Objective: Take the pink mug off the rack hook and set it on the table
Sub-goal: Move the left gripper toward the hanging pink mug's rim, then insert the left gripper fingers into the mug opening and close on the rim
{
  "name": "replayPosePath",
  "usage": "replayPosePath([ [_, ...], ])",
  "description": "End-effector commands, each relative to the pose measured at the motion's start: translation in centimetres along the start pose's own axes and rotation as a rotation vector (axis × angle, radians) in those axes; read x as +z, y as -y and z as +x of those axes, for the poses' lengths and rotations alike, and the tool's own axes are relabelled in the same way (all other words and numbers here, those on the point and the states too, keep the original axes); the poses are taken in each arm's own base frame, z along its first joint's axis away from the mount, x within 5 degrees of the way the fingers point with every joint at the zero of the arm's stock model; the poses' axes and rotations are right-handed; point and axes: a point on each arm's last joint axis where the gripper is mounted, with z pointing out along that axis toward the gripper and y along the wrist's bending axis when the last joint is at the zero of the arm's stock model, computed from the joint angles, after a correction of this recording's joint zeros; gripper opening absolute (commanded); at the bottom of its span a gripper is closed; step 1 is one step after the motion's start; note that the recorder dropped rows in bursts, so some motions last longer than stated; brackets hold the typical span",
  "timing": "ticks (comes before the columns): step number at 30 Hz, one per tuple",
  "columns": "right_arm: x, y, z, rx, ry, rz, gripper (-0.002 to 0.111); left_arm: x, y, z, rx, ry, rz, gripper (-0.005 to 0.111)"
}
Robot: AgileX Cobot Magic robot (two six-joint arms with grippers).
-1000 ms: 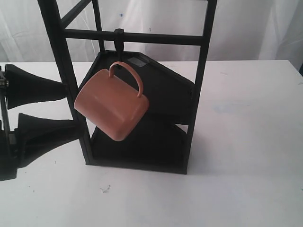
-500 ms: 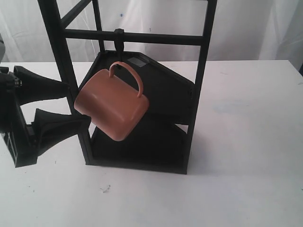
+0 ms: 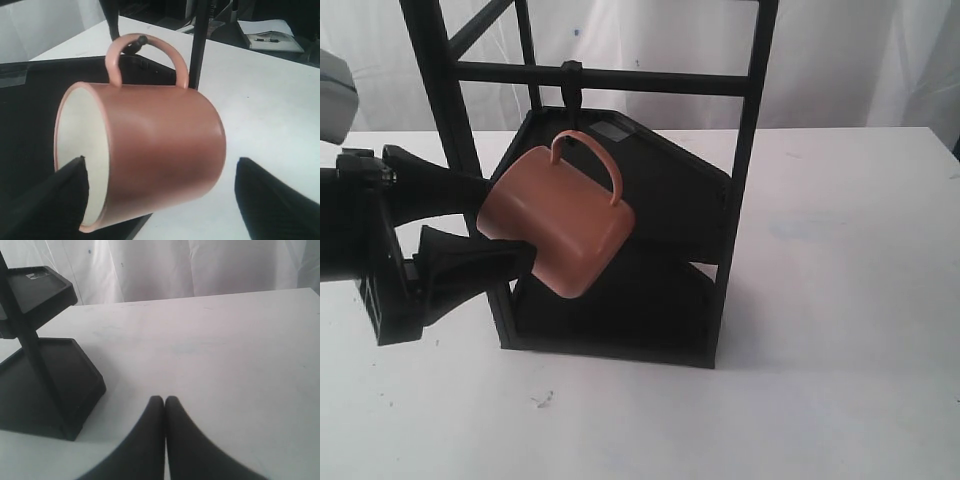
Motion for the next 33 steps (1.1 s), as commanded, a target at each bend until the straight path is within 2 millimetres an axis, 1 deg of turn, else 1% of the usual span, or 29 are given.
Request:
replayPosePath([
  [1,0.0,0.1,0.1,0.002,0.006,0.008,0.0,0.0,0.9,-0.2,-0.016,0.035,0.087,0.08],
  [6,0.0,0.1,0.1,0.002,0.006,0.008,0.0,-0.1,1.7,-0.4,-0.032,0.054,0.183,0.08],
  [16,0.0,0.1,0.1,0.002,0.008,0.008,0.0,-0.1,1.7,-0.4,-0.057,0.056,0.183,0.08],
  [23,0.0,0.1,0.1,0.002,0.006,0.008,0.0,-0.2,1.8,-1.1,-0.092,0.133,0.198,0.08],
  [26,0.0,0.1,0.1,0.002,0.006,0.008,0.0,0.2,1.7,-1.0,-0.115,0.137,0.223,0.08],
  [33,0.0,0.1,0.1,0.002,0.006,0.008,0.0,1.7,0.8,0.0,-0.179,0.105,0.241,0.08],
])
